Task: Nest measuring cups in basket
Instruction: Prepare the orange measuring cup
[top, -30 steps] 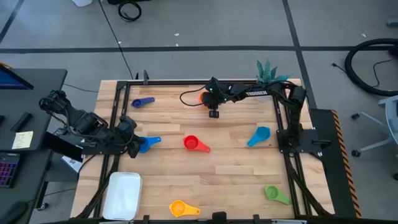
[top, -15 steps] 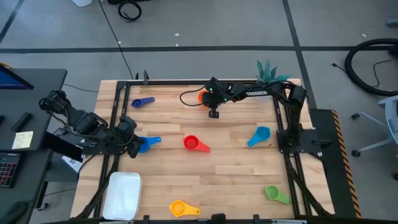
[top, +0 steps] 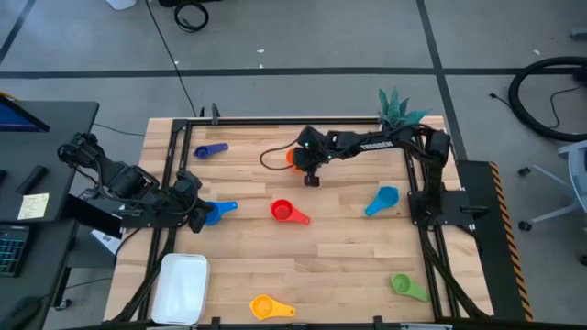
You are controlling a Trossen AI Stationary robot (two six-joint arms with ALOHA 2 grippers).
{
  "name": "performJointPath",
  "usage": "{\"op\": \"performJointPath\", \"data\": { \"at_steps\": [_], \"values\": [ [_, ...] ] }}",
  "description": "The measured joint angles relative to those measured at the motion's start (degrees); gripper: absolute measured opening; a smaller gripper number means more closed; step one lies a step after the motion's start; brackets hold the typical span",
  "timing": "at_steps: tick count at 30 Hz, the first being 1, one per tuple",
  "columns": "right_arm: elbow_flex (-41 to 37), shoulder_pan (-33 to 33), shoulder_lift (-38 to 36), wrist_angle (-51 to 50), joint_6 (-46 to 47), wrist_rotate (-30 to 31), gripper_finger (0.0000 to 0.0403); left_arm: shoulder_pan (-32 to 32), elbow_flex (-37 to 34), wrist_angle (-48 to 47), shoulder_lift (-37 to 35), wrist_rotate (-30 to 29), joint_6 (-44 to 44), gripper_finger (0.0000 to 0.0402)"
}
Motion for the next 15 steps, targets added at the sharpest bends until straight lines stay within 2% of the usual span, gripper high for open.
{"op": "performJointPath", "data": {
  "at_steps": [6, 12, 15],
  "values": [
    [0.0, 3.0, 0.0, -0.3, -0.1, 0.1, 0.0014, 0.0, 0.0, 0.0, 0.0, 0.0, 0.0, 0.0013],
    [0.0, 3.3, 0.0, -0.4, -0.1, 0.0, 0.0015, 0.0, 0.0, 0.0, 0.0, 0.0, 0.1, 0.0013],
    [0.0, 3.3, 0.0, -0.7, -0.8, -0.7, 0.0033, 0.0, 0.0, 0.0, 0.0, 0.0, 0.1, 0.0013]
  ]
}}
